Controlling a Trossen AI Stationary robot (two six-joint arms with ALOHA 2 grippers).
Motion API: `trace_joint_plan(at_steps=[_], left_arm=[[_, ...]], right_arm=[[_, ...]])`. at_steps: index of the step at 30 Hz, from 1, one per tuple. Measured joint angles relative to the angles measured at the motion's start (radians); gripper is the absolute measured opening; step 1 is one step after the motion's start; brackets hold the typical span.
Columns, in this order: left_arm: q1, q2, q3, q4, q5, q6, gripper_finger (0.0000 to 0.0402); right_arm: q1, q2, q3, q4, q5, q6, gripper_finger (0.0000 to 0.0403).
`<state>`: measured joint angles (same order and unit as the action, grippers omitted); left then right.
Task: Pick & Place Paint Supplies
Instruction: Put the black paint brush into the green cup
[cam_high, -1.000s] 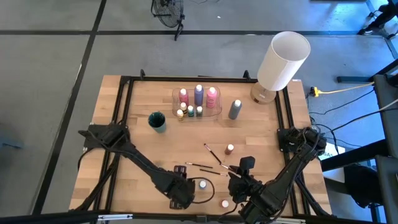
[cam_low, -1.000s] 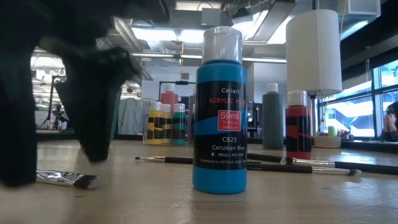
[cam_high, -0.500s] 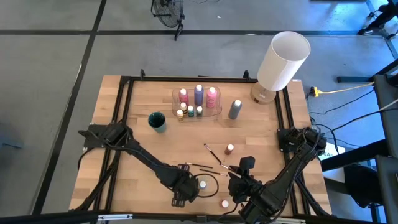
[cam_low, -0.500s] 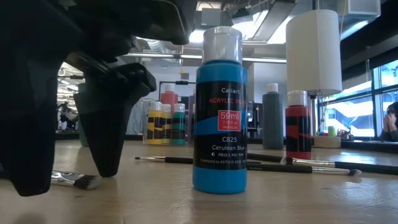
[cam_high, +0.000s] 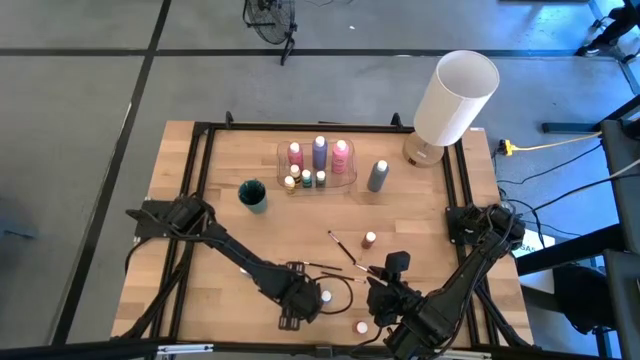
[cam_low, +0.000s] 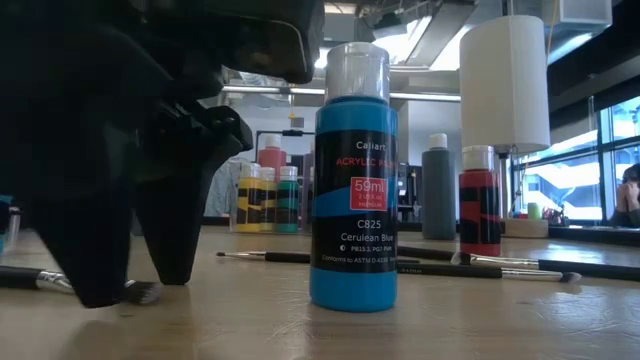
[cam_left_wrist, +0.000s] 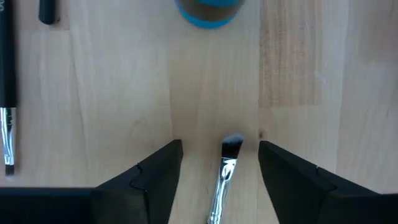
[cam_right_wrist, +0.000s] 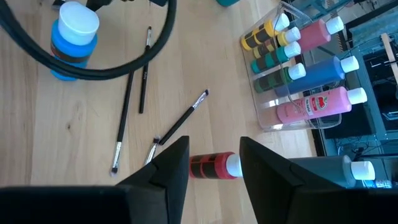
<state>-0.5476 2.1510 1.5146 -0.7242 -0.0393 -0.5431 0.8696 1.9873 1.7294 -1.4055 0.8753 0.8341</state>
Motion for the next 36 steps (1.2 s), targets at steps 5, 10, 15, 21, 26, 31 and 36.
trace_joint_plan(at_steps=[5, 10, 15, 21, 26, 31, 36], left_arm=[[-0.005, 0.001, -0.002, -0.001, -0.007, -0.019, 0.0183], [-0.004, 0.001, -0.002, -0.005, 0.001, -0.05, 0.0167], [-0.003, 0.001, -0.002, -0.008, 0.016, -0.075, 0.0158], [-0.004, 0.001, -0.002, -0.009, 0.023, -0.098, 0.0157], [-0.004, 0.001, -0.002, -0.009, 0.03, -0.101, 0.0157], [-0.005, 0.001, -0.002, -0.01, 0.03, -0.101, 0.0157], [-0.008, 0.001, -0.002, -0.01, 0.03, -0.108, 0.0157]], right_arm=[[0.0, 0.0, 0.0, 0.0, 0.0, 0.0, 0.0144], [0.001, 0.0, 0.0, 0.0, 0.0, 0.0, 0.0144], [0.001, 0.0, 0.0, -0.001, -0.014, 0.0, 0.0144], [0.001, 0.0, 0.0, -0.001, -0.023, 0.0, 0.0144], [0.001, 0.0, 0.0, 0.0, -0.025, 0.0, 0.0144], [0.001, 0.0, 0.0, 0.0, -0.026, 0.0, 0.0144], [0.001, 0.0, 0.0, 0.0, -0.027, 0.0, 0.0144]])
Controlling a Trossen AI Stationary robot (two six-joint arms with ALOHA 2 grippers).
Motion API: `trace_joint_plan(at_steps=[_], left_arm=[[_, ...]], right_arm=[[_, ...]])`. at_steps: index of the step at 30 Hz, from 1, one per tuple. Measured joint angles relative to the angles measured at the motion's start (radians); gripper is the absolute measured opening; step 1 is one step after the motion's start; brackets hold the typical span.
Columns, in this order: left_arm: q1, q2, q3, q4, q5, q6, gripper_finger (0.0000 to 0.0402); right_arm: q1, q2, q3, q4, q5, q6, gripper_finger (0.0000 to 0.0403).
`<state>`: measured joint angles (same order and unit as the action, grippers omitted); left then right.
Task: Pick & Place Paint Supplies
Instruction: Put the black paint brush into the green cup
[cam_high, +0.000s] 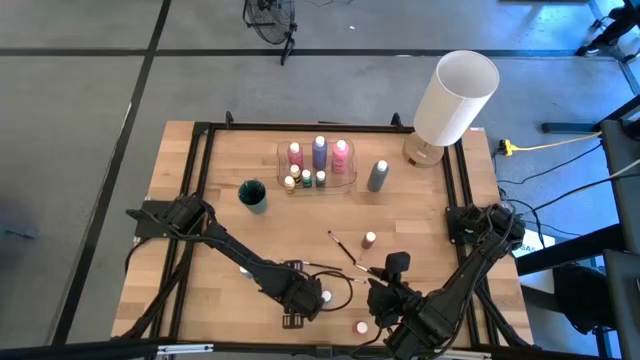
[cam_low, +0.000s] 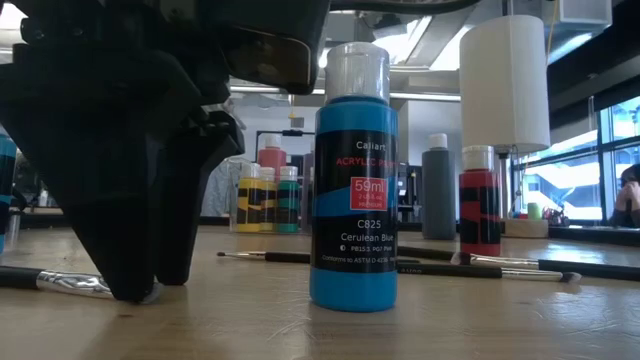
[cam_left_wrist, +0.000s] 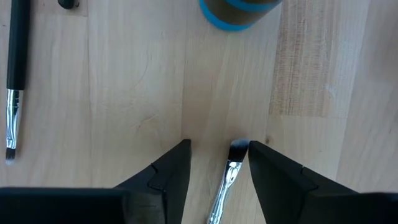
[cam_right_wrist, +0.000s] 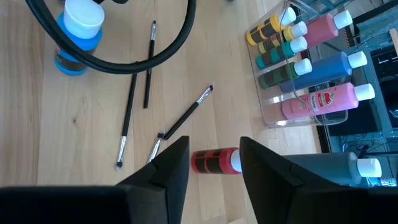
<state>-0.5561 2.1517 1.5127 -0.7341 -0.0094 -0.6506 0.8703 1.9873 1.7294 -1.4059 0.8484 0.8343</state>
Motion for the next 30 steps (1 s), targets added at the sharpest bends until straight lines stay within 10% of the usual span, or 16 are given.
trace_joint_plan(at_steps=[30], left_arm=[[-0.041, 0.001, -0.002, 0.013, -0.054, -0.018, 0.0156]], right_arm=[[0.0, 0.0, 0.0, 0.0, -0.018, 0.008, 0.0144]])
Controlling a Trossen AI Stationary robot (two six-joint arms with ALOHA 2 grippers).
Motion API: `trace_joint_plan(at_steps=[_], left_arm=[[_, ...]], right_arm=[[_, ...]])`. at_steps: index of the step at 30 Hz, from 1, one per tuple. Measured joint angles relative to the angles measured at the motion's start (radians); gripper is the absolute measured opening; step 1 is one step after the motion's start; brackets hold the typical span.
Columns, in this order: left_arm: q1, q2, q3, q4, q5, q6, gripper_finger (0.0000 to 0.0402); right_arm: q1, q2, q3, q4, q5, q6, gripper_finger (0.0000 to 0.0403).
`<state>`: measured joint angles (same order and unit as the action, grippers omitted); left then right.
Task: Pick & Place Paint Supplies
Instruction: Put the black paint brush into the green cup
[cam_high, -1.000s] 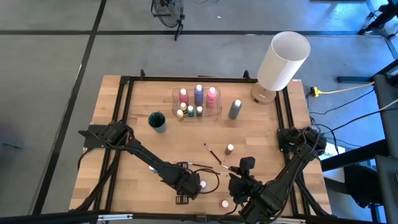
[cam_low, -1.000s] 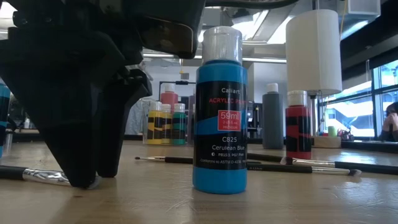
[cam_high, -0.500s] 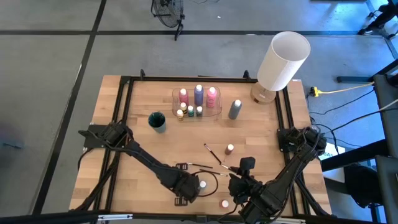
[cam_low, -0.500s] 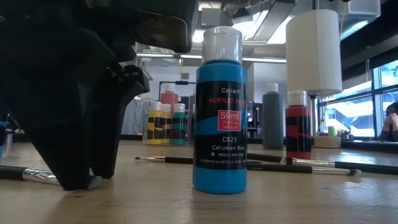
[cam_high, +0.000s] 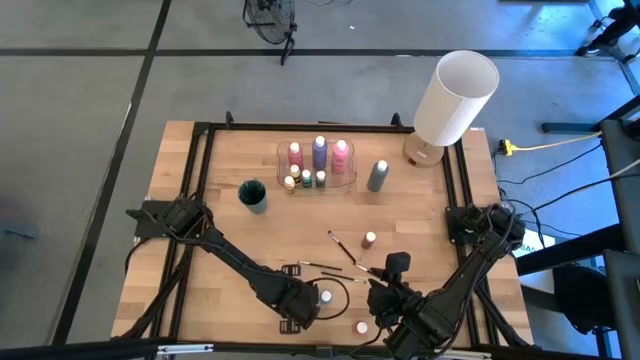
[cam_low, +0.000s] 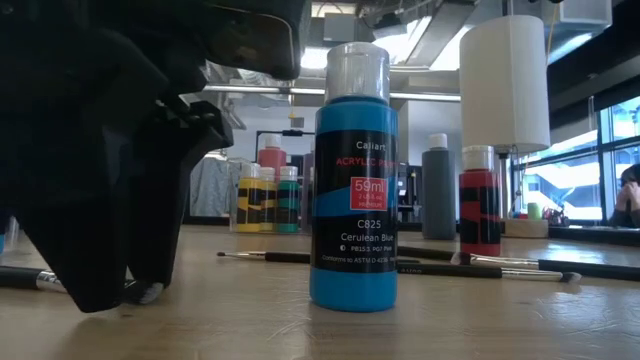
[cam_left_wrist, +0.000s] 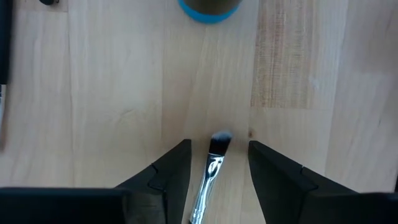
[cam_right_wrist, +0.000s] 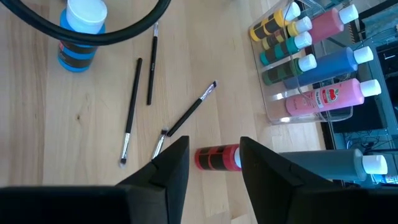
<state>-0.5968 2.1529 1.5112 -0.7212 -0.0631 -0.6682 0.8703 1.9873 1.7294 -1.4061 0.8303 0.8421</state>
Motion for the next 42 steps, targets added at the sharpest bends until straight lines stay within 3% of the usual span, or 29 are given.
trace_joint_plan(at_steps=[42], left_arm=[[0.001, 0.0, 0.001, -0.014, 0.009, -0.042, 0.0007]], right_arm=[[0.0, 0.0, 0.0, 0.0, -0.007, 0.0, 0.0144]])
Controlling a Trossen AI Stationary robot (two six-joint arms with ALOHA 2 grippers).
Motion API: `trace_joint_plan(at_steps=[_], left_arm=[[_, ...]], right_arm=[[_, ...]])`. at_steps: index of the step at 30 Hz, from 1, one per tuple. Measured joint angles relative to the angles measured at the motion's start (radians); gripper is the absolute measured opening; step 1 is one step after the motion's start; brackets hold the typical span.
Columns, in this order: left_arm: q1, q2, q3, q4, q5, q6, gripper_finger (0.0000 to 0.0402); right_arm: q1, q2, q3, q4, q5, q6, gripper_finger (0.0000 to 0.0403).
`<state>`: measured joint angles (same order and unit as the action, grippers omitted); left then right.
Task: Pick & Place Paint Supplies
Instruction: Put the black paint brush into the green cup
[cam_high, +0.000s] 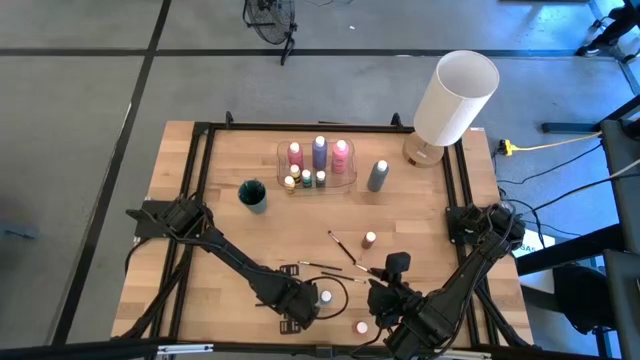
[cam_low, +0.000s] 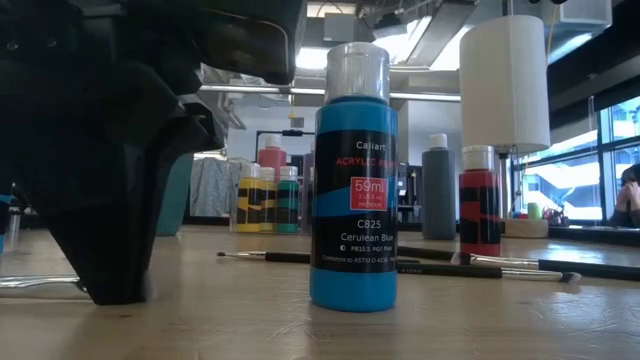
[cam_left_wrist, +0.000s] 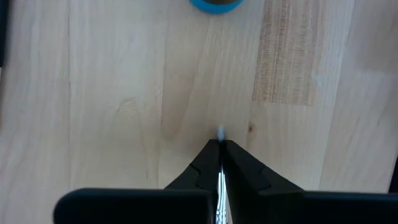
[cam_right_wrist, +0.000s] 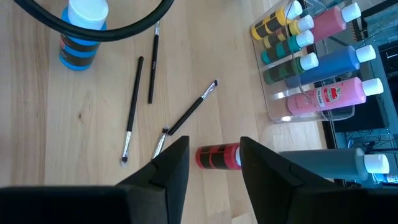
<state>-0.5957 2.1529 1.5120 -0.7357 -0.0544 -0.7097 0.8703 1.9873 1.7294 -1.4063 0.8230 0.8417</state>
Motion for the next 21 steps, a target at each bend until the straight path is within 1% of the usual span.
trace_joint_plan(at_steps=[21], left_arm=[[-0.001, 0.0, 0.0, 0.003, 0.004, -0.011, 0.0003]], right_arm=[[0.0, 0.0, 0.0, 0.0, 0.0, 0.0, 0.0144]])
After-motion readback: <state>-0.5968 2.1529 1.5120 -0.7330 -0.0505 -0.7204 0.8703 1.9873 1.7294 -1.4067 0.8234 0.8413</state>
